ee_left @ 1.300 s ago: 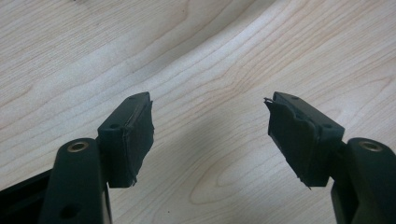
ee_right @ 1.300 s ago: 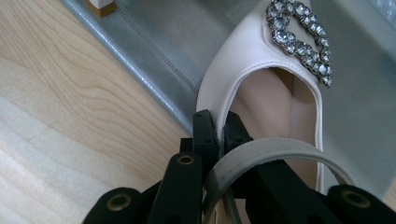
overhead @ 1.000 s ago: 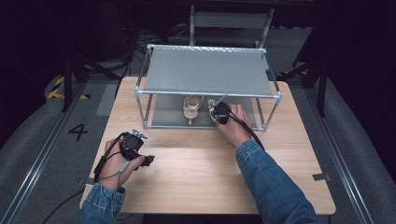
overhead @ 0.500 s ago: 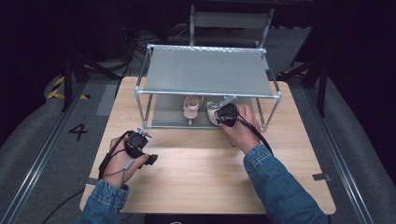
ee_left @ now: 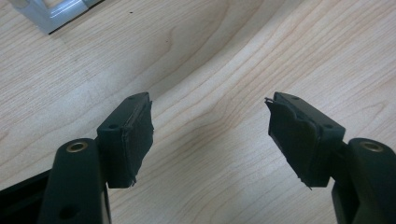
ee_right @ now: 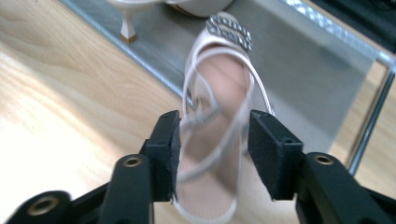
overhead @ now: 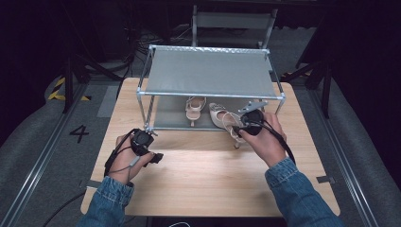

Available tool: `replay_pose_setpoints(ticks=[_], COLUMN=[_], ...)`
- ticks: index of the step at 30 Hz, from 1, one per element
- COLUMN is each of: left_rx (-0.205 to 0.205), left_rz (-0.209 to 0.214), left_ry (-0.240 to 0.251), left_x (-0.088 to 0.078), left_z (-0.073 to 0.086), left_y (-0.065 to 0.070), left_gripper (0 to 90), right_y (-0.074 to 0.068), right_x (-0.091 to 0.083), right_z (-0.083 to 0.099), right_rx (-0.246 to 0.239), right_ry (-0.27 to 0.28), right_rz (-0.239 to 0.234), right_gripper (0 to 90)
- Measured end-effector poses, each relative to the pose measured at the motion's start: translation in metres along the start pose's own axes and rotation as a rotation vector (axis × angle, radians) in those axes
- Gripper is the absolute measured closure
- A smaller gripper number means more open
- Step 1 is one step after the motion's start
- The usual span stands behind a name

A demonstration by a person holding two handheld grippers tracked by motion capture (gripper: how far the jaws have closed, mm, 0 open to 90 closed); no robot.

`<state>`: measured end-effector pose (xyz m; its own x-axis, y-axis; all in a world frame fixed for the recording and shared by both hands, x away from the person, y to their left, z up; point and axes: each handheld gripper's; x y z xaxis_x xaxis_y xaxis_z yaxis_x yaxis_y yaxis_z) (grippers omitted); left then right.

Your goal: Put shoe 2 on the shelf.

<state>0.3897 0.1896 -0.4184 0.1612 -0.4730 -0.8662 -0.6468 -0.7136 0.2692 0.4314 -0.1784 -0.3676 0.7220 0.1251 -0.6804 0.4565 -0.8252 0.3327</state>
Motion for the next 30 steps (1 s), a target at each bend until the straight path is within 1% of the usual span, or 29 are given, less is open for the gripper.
replay_pose_setpoints(ticks=[1,4,5,6,7,9,10,11,12,13,16,17,20,22,25,28,30], left_rx=[0.002,0.005,-0.005,-0.005,0.002,-0.007,-0.005,-0.009,-0.009,-0.01,-0.012,-0.017,-0.018,-0.024,-0.022,-0.024,-0.021], left_rz=[-0.001,-0.005,-0.004,-0.004,-0.007,-0.006,-0.013,-0.009,-0.009,-0.009,-0.01,-0.01,-0.012,-0.011,-0.013,-0.014,-0.013], left_ry=[-0.001,0.0,0.001,0.001,0.001,0.003,0.001,0.001,0.001,0.001,0.002,0.008,0.009,0.008,0.003,0.003,0.003], left_x=[0.0,0.0,0.0,0.0,-0.001,-0.001,-0.002,-0.002,-0.002,-0.002,-0.003,-0.004,-0.005,-0.004,-0.004,-0.004,-0.004], left_z=[0.0,-0.001,0.0,0.0,0.001,0.002,0.003,0.003,0.003,0.004,0.005,0.006,0.008,0.008,0.009,0.01,0.01], left_y=[0.0,0.001,0.002,0.002,0.001,0.0,-0.001,0.0,0.0,0.0,0.001,0.001,0.001,0.001,0.0,-0.001,-0.001], left_gripper=[31.1,31.1,31.1,31.1,31.1,31.1,31.1,31.1,31.1,31.1,31.1,31.1,31.1,31.1,31.1,31.1,31.1], right_y=[0.005,0.009,0.01,0.01,0.011,0.01,0.01,0.009,0.009,0.008,0.007,0.005,0.001,-0.001,-0.007,-0.01,-0.01], right_x=[-0.005,-0.01,-0.011,-0.011,-0.015,-0.017,-0.017,-0.017,-0.017,-0.015,-0.013,-0.008,0.001,0.004,0.015,0.026,0.031], right_z=[0.008,0.018,0.021,0.021,0.027,0.034,0.037,0.041,0.041,0.048,0.053,0.059,0.064,0.066,0.068,0.068,0.068], right_rx=[0.006,0.029,0.031,0.031,0.038,0.037,0.037,0.037,0.037,0.044,0.053,0.064,0.07,0.069,0.07,0.074,0.089], right_ry=[-0.017,-0.045,-0.052,-0.052,-0.063,-0.074,-0.081,-0.095,-0.095,-0.114,-0.127,-0.149,-0.167,-0.171,-0.171,-0.156,-0.144], right_rz=[0.0,-0.009,-0.011,-0.011,-0.017,-0.024,-0.027,-0.033,-0.033,-0.046,-0.055,-0.059,-0.078,-0.084,-0.119,-0.133,-0.149], right_gripper=[59.0,60.7,61.1,61.1,61.8,62.2,62.8,63.3,63.3,63.3,63.1,62.5,63.0,63.5,67.9,71.4,73.1])
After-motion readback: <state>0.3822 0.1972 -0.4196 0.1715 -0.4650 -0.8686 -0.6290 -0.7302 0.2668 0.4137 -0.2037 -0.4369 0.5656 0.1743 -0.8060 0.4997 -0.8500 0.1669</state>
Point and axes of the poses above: each handheld gripper's, and its own axes: x roughly forward along the jaws, z roughly out of its underside, y roughly to its right, and after that the axes turned 15 degrees about z, right-handed
